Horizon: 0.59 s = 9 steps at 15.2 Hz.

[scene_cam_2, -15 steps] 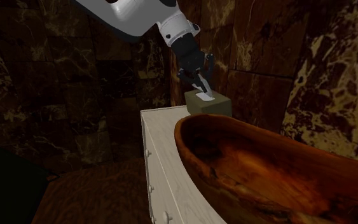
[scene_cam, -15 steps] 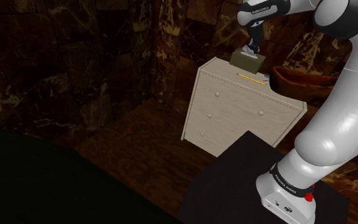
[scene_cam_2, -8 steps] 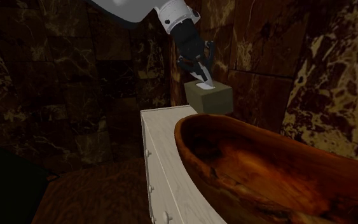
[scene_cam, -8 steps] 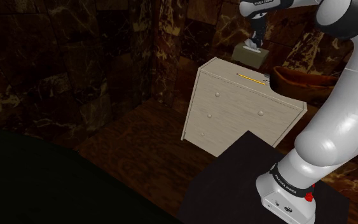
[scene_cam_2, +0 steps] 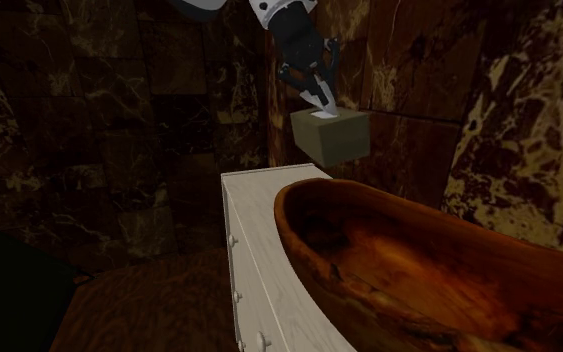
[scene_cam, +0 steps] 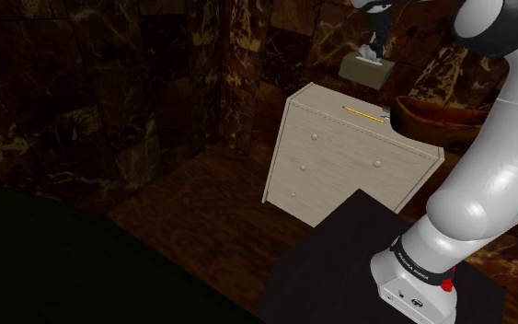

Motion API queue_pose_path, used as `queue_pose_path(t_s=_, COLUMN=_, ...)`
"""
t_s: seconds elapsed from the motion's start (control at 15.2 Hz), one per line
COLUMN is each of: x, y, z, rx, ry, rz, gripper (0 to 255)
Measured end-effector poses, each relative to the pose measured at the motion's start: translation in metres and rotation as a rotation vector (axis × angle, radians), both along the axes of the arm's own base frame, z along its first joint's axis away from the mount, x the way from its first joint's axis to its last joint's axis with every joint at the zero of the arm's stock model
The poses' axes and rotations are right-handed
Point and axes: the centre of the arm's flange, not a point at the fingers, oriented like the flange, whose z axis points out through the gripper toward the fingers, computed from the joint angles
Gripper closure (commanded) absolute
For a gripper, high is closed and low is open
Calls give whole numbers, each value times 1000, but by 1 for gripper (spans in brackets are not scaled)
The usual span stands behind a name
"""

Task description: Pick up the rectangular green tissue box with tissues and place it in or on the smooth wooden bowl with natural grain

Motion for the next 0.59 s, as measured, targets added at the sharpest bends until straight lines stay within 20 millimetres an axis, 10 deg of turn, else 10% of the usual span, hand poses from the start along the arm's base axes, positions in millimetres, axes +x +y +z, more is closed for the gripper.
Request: queue_pose_path(t_s=0.59, x=-1, y=0, z=47, rx=0, ry=0, rz=0, gripper=255)
